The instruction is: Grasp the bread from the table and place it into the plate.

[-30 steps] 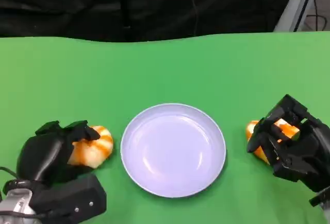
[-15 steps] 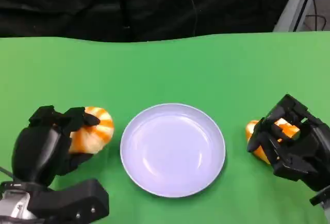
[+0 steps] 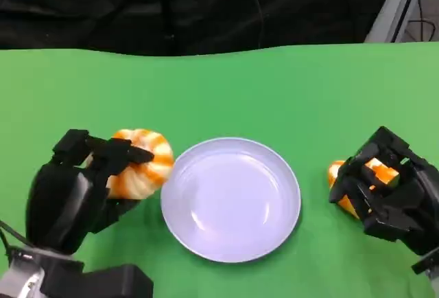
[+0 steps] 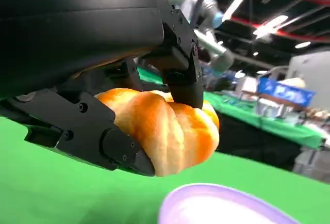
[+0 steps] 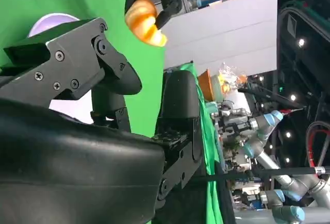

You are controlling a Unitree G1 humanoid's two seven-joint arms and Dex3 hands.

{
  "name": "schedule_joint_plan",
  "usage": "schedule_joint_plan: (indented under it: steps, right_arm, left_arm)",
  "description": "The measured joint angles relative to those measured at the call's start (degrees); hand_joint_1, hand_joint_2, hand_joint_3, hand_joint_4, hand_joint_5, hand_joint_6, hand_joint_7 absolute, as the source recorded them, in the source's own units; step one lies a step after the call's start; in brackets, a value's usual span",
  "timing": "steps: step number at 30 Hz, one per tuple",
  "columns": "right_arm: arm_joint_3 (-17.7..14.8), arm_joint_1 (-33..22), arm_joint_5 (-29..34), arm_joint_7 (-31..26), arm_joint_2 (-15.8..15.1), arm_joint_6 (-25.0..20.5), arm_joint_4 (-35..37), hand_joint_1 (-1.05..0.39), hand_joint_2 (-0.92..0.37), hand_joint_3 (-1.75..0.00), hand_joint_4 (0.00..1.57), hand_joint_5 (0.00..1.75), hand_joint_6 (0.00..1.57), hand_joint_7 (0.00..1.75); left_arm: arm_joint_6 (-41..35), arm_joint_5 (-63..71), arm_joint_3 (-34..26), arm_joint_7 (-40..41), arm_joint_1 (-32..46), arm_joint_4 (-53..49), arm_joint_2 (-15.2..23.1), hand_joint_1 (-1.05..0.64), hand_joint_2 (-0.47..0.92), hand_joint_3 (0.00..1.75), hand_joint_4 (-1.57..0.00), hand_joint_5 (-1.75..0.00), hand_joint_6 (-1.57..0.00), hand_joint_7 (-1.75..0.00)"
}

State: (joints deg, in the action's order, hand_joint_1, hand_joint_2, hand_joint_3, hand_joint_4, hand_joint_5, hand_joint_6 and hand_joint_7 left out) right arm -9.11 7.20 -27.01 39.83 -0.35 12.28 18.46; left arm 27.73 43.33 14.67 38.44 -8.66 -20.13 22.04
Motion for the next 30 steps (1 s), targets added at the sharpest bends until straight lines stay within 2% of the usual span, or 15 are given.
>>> schedule_joint_plan:
  steps: [9,16,25,30]
  right_arm:
    - [0.0,0.1,0.0,0.1,0.0,0.5,0.4,0.04,-0.63,-1.09,0.47,1.75,0.43,1.5]
    - [0.1,0.2,0.0,0.2,0.0,0.7,0.4,0.01,-0.64,-1.04,0.47,1.75,0.44,1.48]
    - [0.5,0.1,0.6,-0.2,0.0,0.9,-0.3,0.02,-0.64,-1.04,0.48,1.75,0.44,1.49]
    - [0.5,0.1,0.6,-0.2,0.0,0.9,-0.6,0.02,-0.64,-1.05,0.48,1.75,0.44,1.49]
  left_arm:
    - [2.3,1.1,0.3,0.5,-0.4,1.3,-0.6,-0.03,0.92,0.22,-0.6,-1.24,-0.65,-1.12]
    - [3.9,1.0,1.3,-1.0,-2.7,1.0,-2.0,-0.03,0.91,0.18,-0.62,-1.3,-0.67,-1.14]
    - [7.4,0.9,3.5,-1.4,-7.9,-4.6,-5.4,-0.01,0.92,0.15,-0.66,-1.25,-0.73,-1.09]
    - [8.1,0.9,3.6,-1.4,-8.6,-5.9,-5.9,0.0,0.92,0.14,-0.66,-1.25,-0.73,-1.08]
